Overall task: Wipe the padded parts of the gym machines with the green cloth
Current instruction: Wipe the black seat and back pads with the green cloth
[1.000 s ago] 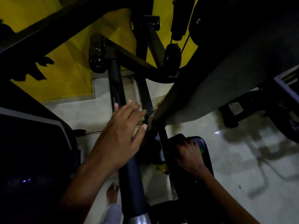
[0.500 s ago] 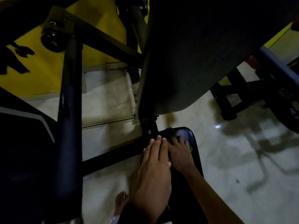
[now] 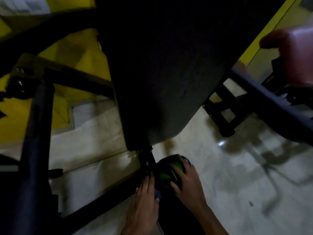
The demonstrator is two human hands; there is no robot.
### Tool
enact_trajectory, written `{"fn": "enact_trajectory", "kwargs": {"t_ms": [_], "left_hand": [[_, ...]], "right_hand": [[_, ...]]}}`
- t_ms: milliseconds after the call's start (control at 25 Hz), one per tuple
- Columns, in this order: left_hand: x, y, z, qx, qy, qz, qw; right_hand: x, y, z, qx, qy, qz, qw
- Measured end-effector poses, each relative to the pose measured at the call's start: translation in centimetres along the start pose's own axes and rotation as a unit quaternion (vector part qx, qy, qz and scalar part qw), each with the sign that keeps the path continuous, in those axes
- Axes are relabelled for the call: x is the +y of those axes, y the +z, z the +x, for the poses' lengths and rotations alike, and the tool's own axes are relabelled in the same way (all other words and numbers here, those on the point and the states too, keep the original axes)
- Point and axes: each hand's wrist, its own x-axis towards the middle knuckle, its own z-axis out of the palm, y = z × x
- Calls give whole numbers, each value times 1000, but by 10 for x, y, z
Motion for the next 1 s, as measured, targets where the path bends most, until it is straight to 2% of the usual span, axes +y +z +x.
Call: {"fn": "enact_trajectory", "kwargs": {"t_ms": [80,200,400,480,560,680,840,920,1000], "left_hand": [[21,-21,-2,83,27,-79,993],[65,-65,-9,236,111,-162,952],[136,-176,-28,410,224,-114,877],[155,-219,-36,468,283,-49,836],[168,-252,-41,515,309,36,799],[189,-289,-46,548,270,123,782],[195,-310,-49,553,184,209,785],[192,-315,-56,548,174,235,784],[190,-322,-61,546,176,252,779]], "right_hand": [[-9,-38,5,63,36,76,994],[-30,-103,21,168,59,145,973],[-68,-206,77,342,-33,162,925],[-86,-249,103,417,-78,153,893],[-96,-279,129,467,-103,112,871],[-90,-281,152,459,-114,59,879],[-58,-226,136,380,-136,53,913],[-55,-236,141,388,-156,48,907],[-70,-274,159,436,-172,60,881]]}}
